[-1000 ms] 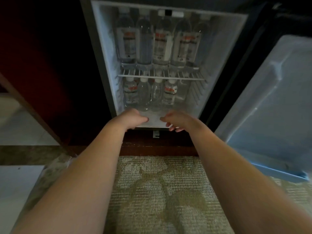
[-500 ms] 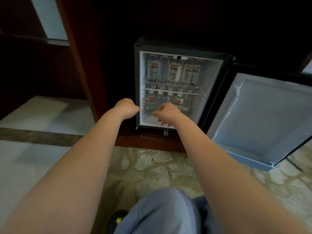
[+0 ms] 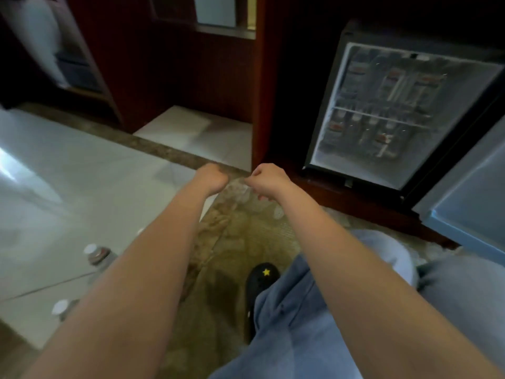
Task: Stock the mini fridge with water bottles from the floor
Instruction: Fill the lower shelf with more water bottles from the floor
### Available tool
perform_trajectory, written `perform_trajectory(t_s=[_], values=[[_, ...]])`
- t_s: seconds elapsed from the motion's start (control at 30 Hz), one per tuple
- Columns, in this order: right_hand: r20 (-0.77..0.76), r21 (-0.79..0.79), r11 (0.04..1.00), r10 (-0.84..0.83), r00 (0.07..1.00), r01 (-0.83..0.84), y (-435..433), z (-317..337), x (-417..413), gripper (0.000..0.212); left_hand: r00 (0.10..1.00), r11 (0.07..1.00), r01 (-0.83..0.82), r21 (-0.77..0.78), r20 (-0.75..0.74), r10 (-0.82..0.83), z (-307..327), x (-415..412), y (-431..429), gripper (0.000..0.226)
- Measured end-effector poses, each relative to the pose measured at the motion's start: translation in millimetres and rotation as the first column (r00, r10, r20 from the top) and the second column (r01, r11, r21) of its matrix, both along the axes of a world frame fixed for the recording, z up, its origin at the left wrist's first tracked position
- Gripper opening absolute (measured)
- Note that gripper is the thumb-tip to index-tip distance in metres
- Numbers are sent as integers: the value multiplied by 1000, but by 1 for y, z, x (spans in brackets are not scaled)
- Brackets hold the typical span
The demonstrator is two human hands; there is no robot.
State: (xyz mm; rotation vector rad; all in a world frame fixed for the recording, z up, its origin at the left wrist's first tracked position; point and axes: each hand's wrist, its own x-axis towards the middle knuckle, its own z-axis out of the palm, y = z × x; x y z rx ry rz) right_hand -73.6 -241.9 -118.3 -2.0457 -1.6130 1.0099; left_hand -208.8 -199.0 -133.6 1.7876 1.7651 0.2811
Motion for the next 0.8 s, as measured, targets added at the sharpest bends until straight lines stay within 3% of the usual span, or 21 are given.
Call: perform_trajectory(t_s=[0.23, 0.47, 0.57, 0.8], values=[[-6, -85, 978, 189, 982, -189, -22, -43, -69, 36, 980, 973, -196, -122, 8, 199, -72, -85, -43, 30], [-15, -183, 952, 248, 969, -246, -25, -84, -88, 30, 947, 930, -309, -199, 27, 320, -131, -131, -65, 34], [-5, -195, 949, 251, 968, -247, -14, -94, -91, 32, 934, 917, -346, -197, 18, 356, -143, -141, -61, 33], [47, -204, 926, 333, 942, -317, 29, -112, -98, 29, 909, 903, -414, -118, -105, 403, -159, -168, -14, 60]])
